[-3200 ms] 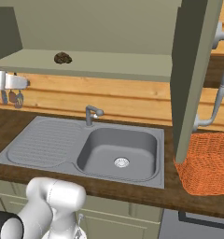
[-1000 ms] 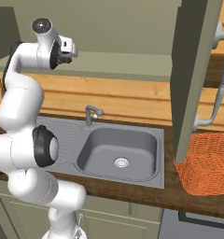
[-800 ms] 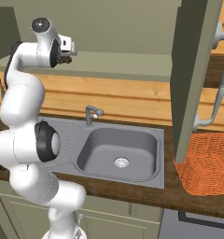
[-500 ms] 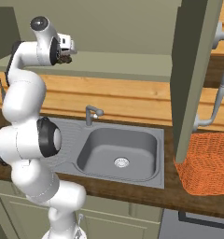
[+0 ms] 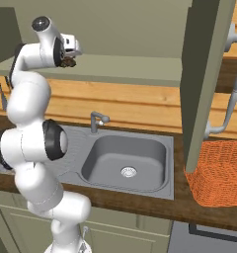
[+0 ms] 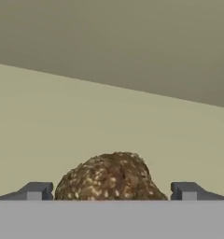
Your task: Open the cabinet, pick up the bread from the cabinet and place it in the basket. Then move the basket to the dining counter.
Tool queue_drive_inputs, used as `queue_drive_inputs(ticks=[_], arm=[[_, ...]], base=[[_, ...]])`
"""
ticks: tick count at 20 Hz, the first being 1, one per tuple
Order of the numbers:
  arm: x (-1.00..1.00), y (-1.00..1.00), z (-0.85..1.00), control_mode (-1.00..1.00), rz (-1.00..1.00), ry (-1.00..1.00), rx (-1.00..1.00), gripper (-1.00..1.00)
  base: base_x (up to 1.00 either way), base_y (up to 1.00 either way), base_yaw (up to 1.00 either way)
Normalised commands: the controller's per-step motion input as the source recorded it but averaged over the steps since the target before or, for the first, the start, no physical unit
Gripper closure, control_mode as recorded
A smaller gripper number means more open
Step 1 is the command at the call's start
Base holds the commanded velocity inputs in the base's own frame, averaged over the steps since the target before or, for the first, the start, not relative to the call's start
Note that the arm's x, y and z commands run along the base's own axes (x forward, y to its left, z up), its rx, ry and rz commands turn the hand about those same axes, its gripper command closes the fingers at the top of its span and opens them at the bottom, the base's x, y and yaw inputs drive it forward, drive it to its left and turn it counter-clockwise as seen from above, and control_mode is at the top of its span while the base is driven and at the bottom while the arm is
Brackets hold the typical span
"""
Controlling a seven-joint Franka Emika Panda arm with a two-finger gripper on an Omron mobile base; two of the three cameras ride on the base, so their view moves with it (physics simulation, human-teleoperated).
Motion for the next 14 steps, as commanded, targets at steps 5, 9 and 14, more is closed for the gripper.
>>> queue_drive_inputs(ticks=[5,9,14], arm=[[0.2,0.0,-0.08,-1.0,0.0,0.0,-0.01,-1.0],[0.06,0.0,-0.34,-1.0,0.0,0.0,-0.02,-1.0],[0.0,0.0,-0.48,-1.0,0.0,0.0,-0.02,-1.0]], base=[[0.0,0.0,0.0],[0.0,0.0,0.0],[0.0,0.0,0.0]])
